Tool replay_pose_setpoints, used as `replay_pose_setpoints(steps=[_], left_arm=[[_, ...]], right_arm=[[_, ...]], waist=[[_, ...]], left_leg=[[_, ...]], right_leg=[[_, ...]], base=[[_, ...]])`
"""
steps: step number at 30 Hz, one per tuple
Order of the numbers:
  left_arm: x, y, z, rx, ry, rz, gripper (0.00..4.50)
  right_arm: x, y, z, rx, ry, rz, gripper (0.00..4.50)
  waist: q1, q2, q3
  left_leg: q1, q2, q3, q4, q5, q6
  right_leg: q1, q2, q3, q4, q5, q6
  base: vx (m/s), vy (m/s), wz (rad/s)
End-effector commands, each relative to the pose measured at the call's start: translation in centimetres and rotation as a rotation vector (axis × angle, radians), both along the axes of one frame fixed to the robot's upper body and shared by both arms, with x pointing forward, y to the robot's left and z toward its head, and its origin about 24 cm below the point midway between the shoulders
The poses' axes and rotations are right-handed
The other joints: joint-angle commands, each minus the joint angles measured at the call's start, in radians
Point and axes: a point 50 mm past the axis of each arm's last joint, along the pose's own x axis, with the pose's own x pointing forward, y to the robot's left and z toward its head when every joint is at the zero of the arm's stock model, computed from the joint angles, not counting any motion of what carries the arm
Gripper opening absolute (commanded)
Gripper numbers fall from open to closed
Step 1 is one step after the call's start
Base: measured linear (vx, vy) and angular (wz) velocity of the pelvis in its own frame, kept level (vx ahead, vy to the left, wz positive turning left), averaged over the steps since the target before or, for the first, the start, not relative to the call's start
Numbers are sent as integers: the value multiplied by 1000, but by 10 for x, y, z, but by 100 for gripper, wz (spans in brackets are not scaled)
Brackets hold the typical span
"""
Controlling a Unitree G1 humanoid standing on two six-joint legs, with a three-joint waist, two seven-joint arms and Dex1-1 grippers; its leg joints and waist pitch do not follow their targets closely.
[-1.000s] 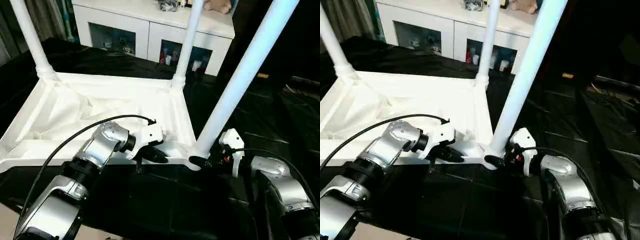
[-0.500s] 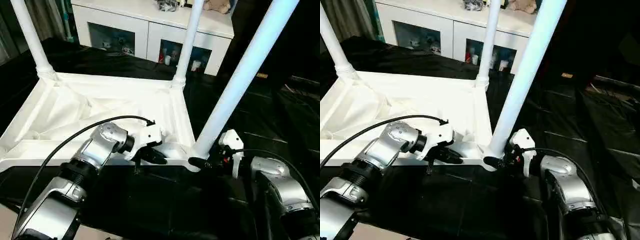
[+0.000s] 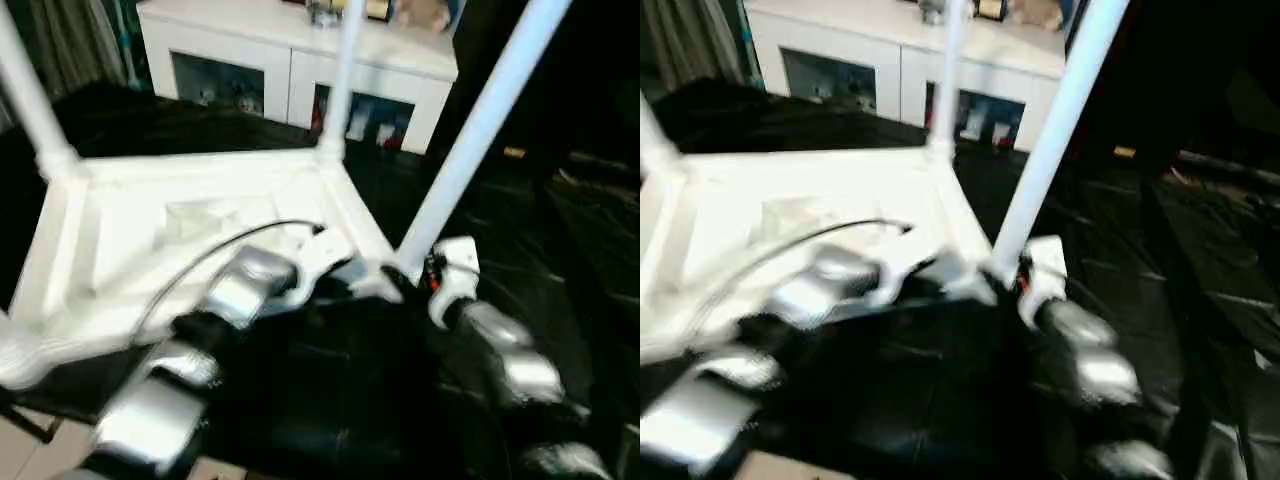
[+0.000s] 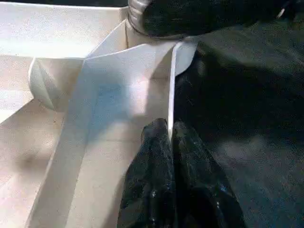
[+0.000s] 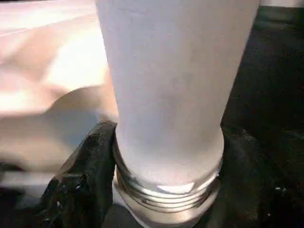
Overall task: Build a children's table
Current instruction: Rotate leg to tighten
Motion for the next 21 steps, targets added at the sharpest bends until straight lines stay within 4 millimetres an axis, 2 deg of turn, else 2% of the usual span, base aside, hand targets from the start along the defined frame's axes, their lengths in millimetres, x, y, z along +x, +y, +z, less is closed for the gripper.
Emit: replay_pose_setpoints(steps=[1,4,6,9,10,12,15,16,19,21], left_arm=[[1,5,-13,-9,26,137,0],[0,-2,-14,-6,21,138,0],[-1,-7,-15,-2,11,118,0],[-2,-9,-15,0,7,91,0],[-2,-9,-15,2,6,84,0],[-3,-8,-16,3,3,68,0],[-5,-2,-15,5,9,11,0],[-6,0,-15,5,6,-12,0],[-9,7,-14,17,17,-66,0],[-12,13,-13,21,36,-123,0]], right_arm=[[-8,-7,-25,-27,121,-107,272],[-5,4,-22,-51,101,-59,272],[-1,11,-17,-38,73,-36,272],[0,15,-12,-12,32,19,272],[0,17,-9,-4,14,42,307],[0,18,-6,14,-13,76,342],[-5,11,2,23,-56,213,365],[-6,7,4,7,-59,253,376],[-13,-5,9,-32,-71,366,390],[-19,-15,15,-59,-81,460,390]], waist=[[-3,6,-40],[-1,2,-42],[2,3,-41],[1,4,-39],[1,4,-40],[1,1,-40],[4,-2,-39],[3,-2,-38],[1,-3,-37],[-2,-1,-37]], left_leg=[[0,23,-4,-82,-235,-10],[-5,19,-1,-79,-204,13],[-6,18,0,-79,-199,28],[-6,20,-2,-83,-223,31],[-5,21,-3,-83,-231,31],[-6,22,-3,-83,-232,32],[-8,23,-2,-82,-222,53],[-12,23,-3,-82,-214,62],[-14,24,-4,-81,-212,69],[-13,24,-3,-82,-222,72]], right_leg=[[34,-44,33,-81,-254,-154],[42,-42,34,-77,-191,-158],[42,-44,34,-80,-202,-154],[41,-44,33,-84,-241,-146],[41,-45,33,-85,-255,-144],[41,-45,32,-86,-258,-142],[43,-46,33,-86,-240,-145],[45,-46,33,-85,-234,-147],[48,-47,31,-88,-258,-146],[44,-48,32,-91,-290,-143]], base=[[0,0,0],[0,0,0],[0,0,0],[0,0,0],[0,0,0],[0,0,0],[0,0,0],[0,0,0],[0,0,0],[0,0,0]])
